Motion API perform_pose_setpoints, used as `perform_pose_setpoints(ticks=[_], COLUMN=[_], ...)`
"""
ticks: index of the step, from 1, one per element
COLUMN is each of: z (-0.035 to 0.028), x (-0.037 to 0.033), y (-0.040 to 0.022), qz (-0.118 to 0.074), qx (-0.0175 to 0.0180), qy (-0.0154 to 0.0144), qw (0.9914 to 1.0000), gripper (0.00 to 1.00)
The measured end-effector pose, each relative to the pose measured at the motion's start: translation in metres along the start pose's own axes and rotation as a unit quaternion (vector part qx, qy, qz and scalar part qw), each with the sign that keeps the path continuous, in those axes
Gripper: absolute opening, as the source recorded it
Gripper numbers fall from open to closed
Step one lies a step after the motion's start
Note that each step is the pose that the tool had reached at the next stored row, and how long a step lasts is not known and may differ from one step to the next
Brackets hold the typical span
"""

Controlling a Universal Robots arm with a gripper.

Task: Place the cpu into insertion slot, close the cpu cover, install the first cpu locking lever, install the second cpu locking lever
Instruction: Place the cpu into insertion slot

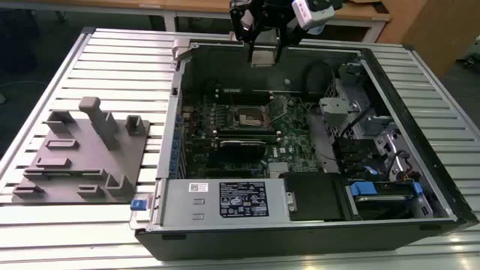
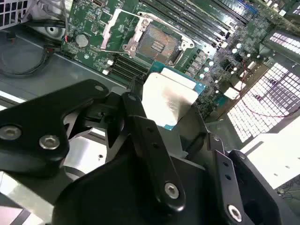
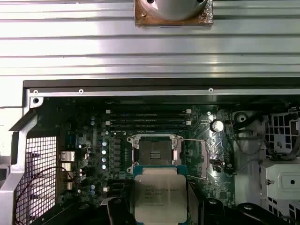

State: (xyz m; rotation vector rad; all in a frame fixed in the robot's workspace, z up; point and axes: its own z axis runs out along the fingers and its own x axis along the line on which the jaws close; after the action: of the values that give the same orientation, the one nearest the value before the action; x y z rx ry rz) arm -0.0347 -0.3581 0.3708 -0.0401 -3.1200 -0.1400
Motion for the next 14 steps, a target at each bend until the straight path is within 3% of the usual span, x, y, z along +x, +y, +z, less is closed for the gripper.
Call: perform_pose_setpoints(ticks=[14], z=[0.0000], x=[0.0000], y=[0.0000], qz=[0.001], qx=[0.0000], qy=[-0.0001], qw=[1.00000], gripper=[0.54])
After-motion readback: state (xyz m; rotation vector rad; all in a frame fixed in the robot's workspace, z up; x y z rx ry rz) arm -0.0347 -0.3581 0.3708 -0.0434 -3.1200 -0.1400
